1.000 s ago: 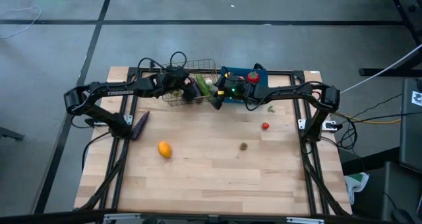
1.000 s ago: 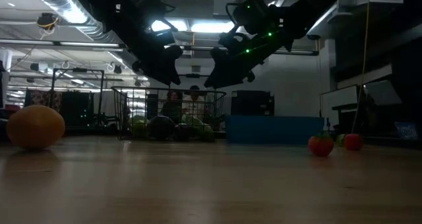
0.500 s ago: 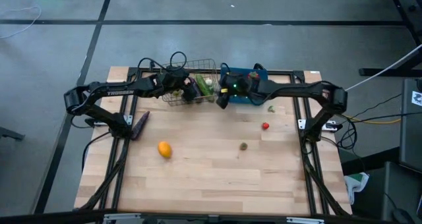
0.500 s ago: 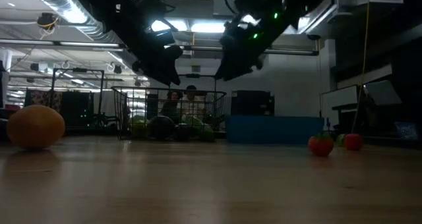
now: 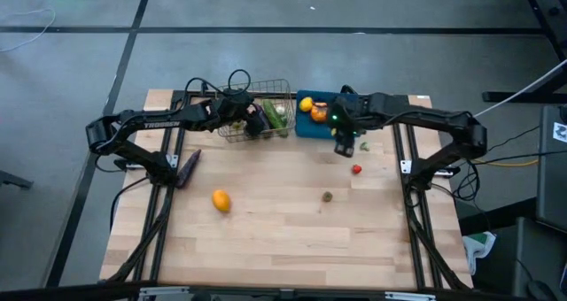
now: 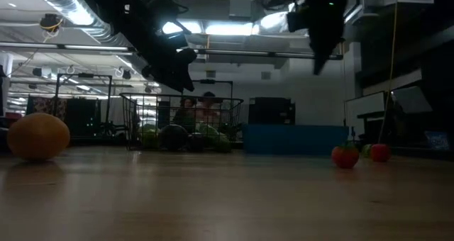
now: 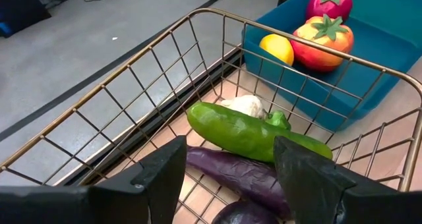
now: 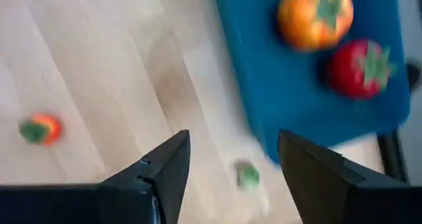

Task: Sort produce into baskets
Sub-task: Put the mushroom into the wire basket

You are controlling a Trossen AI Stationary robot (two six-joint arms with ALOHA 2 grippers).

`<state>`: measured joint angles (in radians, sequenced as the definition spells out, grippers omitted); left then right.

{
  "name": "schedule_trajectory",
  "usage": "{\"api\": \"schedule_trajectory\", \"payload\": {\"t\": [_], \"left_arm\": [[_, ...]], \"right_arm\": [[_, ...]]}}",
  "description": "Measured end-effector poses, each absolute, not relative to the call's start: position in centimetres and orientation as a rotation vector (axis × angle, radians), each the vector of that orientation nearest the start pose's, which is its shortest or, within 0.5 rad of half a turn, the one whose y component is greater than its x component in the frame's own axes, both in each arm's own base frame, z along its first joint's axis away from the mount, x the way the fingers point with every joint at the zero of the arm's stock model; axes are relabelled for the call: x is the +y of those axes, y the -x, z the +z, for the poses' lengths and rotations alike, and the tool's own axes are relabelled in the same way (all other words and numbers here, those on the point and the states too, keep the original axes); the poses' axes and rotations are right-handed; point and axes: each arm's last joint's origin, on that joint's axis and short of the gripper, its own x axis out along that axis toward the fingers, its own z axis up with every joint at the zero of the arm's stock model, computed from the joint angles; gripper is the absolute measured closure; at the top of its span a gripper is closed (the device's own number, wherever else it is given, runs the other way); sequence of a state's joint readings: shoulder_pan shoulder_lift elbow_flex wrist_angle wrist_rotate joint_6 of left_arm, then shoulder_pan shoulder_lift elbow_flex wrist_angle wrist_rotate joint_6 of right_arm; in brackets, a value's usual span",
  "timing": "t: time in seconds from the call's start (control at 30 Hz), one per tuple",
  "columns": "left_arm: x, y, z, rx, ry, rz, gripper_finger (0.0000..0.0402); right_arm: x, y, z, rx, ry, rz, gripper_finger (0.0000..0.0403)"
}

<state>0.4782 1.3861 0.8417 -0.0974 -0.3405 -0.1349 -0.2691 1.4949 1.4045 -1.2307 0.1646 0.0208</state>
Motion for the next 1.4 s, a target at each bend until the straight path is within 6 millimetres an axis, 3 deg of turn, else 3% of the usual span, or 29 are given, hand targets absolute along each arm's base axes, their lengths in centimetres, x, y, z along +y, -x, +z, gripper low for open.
{"api": "schedule_trajectory", "payload": {"t": [0.17,0.47,0.63,1.03,1.4], "left_arm": [[14.1,-25.2,23.1,0.603,0.168,0.833,0.0178],[14.1,-25.2,23.1,0.603,0.168,0.833,0.0178],[14.1,-25.2,23.1,0.603,0.168,0.833,0.0178],[14.1,-25.2,23.1,0.602,0.168,0.833,0.0178],[14.1,-25.2,23.1,0.602,0.168,0.833,0.0178]], "right_arm": [[-7.0,-24.1,29.5,1.351,-0.122,-0.363,0.0178],[-7.2,-21.5,22.2,1.415,-0.177,-0.456,0.0178],[-8.0,-20.2,19.2,1.434,-0.248,-0.541,0.0178],[-9.5,-18.2,15.5,1.392,-0.283,-0.669,0.0178],[-9.8,-17.2,14.1,1.383,-0.309,-0.696,0.0181]]}}
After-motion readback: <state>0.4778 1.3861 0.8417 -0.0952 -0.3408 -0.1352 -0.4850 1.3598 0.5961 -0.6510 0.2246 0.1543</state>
